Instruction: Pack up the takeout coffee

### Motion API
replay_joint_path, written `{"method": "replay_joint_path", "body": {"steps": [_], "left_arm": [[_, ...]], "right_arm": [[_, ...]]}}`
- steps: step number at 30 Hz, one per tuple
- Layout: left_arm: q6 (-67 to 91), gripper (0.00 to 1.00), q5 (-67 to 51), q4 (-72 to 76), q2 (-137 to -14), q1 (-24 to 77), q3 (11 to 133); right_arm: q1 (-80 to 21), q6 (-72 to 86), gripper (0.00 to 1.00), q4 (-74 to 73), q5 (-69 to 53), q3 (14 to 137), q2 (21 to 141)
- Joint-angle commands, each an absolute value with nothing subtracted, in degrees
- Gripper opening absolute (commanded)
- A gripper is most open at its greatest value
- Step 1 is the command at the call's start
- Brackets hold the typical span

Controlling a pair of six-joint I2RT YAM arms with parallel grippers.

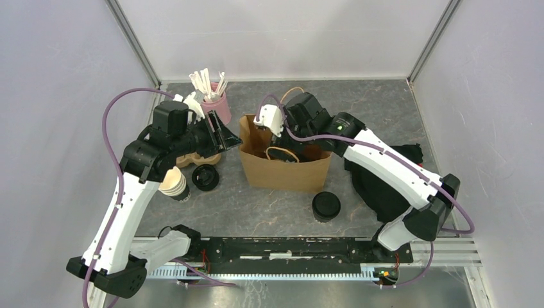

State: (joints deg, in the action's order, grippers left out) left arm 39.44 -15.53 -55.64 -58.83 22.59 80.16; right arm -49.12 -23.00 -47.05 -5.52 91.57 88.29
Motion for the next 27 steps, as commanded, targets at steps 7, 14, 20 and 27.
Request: {"method": "replay_joint_path", "body": {"steps": [7,14,20,27], "left_arm": [[36.91,0.59,-15.82,-53.44,-57.49,22.63,79.84],[36.91,0.61,-16.16,-52.55,-57.18,22.65,80.07],[37.12,0.71,-14.05,-50.78,-57.52,22.59,80.07],[40.99,0.74,-15.25,-43.65,-61.98,22.33,79.9]], "right_arm": [[-49.52,-14.07,0.98,-46.68,-2.68,104.34,84.17],[-49.5,-8.53,0.98,-43.54,8.13,107.61,77.72],[-49.4,4.09,0.98,-47.94,31.74,101.13,68.5],[-49.31,10.56,0.98,-47.81,22.95,79.01,50.86]]}}
